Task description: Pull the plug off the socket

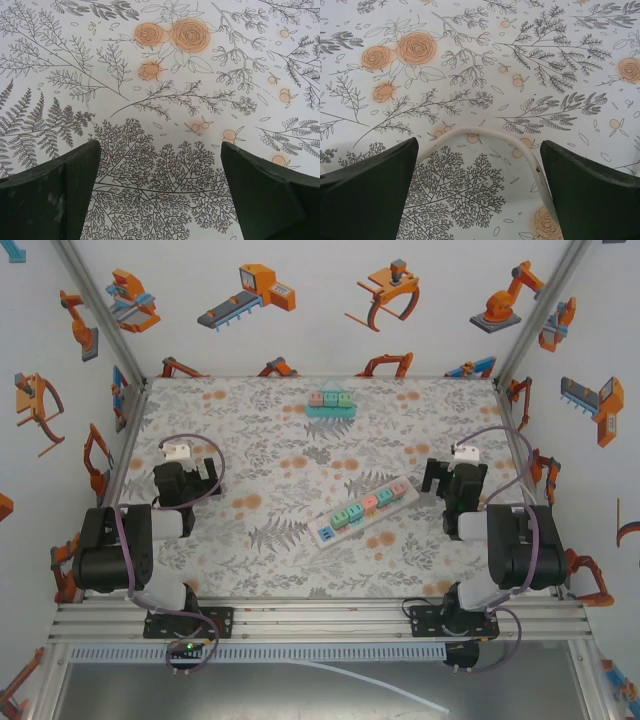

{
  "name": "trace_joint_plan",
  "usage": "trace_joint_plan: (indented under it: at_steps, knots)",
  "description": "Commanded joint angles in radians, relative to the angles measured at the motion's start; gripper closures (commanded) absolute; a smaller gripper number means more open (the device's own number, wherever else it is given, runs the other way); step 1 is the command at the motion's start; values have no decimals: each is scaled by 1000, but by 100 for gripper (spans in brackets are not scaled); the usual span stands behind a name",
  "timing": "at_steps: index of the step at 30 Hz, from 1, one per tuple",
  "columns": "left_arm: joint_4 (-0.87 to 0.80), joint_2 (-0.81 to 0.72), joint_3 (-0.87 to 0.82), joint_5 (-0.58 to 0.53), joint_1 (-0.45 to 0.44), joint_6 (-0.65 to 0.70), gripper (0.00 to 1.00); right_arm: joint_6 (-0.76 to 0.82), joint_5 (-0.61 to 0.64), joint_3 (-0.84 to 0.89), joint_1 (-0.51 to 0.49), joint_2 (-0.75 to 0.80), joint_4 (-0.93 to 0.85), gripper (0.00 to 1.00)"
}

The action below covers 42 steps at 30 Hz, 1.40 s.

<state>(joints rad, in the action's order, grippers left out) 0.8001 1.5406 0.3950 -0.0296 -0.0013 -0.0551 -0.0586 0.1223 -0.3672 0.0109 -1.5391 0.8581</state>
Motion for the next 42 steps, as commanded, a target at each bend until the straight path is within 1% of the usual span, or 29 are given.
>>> trace_joint_plan:
  at_steps: [1, 12, 15, 20, 22, 25, 27, 28, 30, 31, 33, 34, 36, 38, 41, 42]
  knots:
    - [22, -2, 17, 5, -6, 15, 3, 0, -4, -9, -1, -4, 31, 1]
    - [22, -1, 16, 10, -3, 13, 3, 0, -5, -9, -2, -4, 30, 1]
    - [24, -1, 15, 11, -3, 12, 3, -9, 19, -9, -2, -4, 32, 1]
    - [25, -2, 15, 11, -4, 15, 3, -10, 21, -7, -2, -3, 33, 1]
    - [29, -5, 13, -2, -11, 18, 3, -4, 6, -1, -2, 0, 41, 1]
    - [30, -26, 2, -19, -24, 28, 3, 22, -62, 15, -2, 14, 60, 1]
    - [30, -74, -17, -59, -34, 25, 3, 20, -64, 26, -1, 44, 58, 1]
    - [-13, -128, -21, -94, -42, 22, 3, 15, -53, 28, -1, 82, 33, 1]
    - [-164, -254, -4, -157, -57, 0, 3, 11, -42, 10, -2, 192, -100, 1]
    - [-246, -322, 15, -185, -67, -16, 3, -8, -34, -15, -2, 260, -204, 1]
    - [-400, -448, 56, -236, -95, -65, 3, -118, 2, -81, -2, 371, -416, 1]
    - [-486, -503, 87, -244, -103, -106, 3, -176, 0, -119, -1, 415, -519, 1]
    - [-638, -577, 159, -200, -110, -177, 3, -263, -62, -206, -2, 463, -722, 1]
    - [-787, -617, 244, -123, -116, -273, 3, -314, -165, -321, -2, 461, -935, 2]
    - [-971, -613, 357, 16, -134, -433, 3, -349, -305, -491, -3, 377, -1203, 3]
    - [-1008, -604, 384, 58, -149, -471, 3, -346, -345, -543, -3, 342, -1276, 3]
